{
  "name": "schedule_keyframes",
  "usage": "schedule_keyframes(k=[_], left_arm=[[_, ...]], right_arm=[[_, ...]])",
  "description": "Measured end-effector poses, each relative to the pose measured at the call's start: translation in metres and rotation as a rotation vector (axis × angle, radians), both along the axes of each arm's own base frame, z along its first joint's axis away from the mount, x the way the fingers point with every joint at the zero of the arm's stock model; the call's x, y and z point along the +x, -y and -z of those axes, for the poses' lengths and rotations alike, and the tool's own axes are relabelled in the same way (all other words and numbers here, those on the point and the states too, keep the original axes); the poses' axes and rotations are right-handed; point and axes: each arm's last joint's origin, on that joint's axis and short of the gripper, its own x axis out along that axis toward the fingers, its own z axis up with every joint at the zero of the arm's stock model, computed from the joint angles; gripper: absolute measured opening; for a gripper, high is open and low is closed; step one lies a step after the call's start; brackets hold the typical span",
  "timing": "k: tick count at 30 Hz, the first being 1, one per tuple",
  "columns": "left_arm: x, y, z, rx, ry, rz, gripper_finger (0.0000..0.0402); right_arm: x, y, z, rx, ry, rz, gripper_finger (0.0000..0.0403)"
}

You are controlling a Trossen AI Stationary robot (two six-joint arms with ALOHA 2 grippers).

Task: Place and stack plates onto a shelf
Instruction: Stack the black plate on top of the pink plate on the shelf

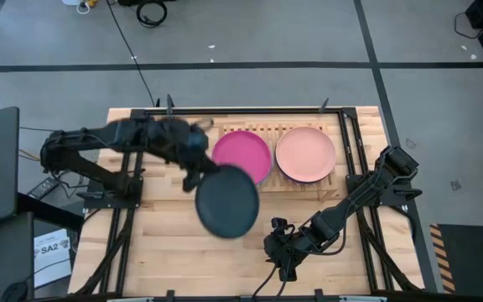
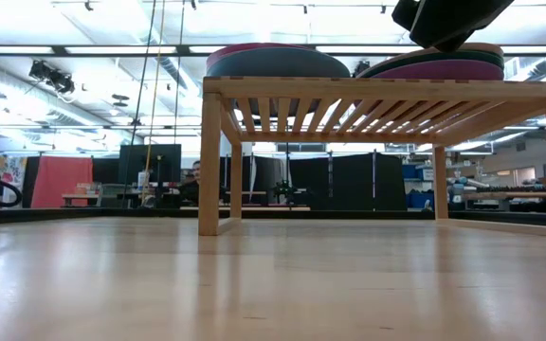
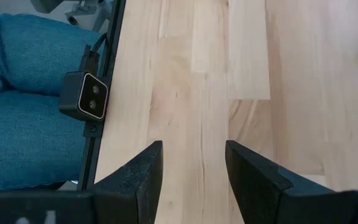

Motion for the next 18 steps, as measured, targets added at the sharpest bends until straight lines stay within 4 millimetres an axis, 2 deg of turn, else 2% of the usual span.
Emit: schedule_keyframes(k=[4, 9, 14, 18], left_arm=[[-0.003, -0.029, -0.013, 0.040, 0.047, -0.087, 0.0020], [-0.008, -0.070, -0.013, 0.063, 0.035, -0.231, 0.0020], [-0.006, -0.107, -0.001, 0.043, -0.023, -0.353, 0.0020], [0.004, -0.131, 0.017, -0.016, -0.101, -0.374, 0.0020]], right_arm=[[0.000, 0.000, 0.000, 0.000, 0.000, 0.000, 0.0179], [0.000, 0.000, 0.000, 0.000, 0.000, 0.000, 0.0179], [0.000, 0.000, 0.000, 0.004, 0.005, 0.000, 0.0179], [0.001, 0.000, -0.001, 0.005, 0.007, 0.000, 0.0179]])
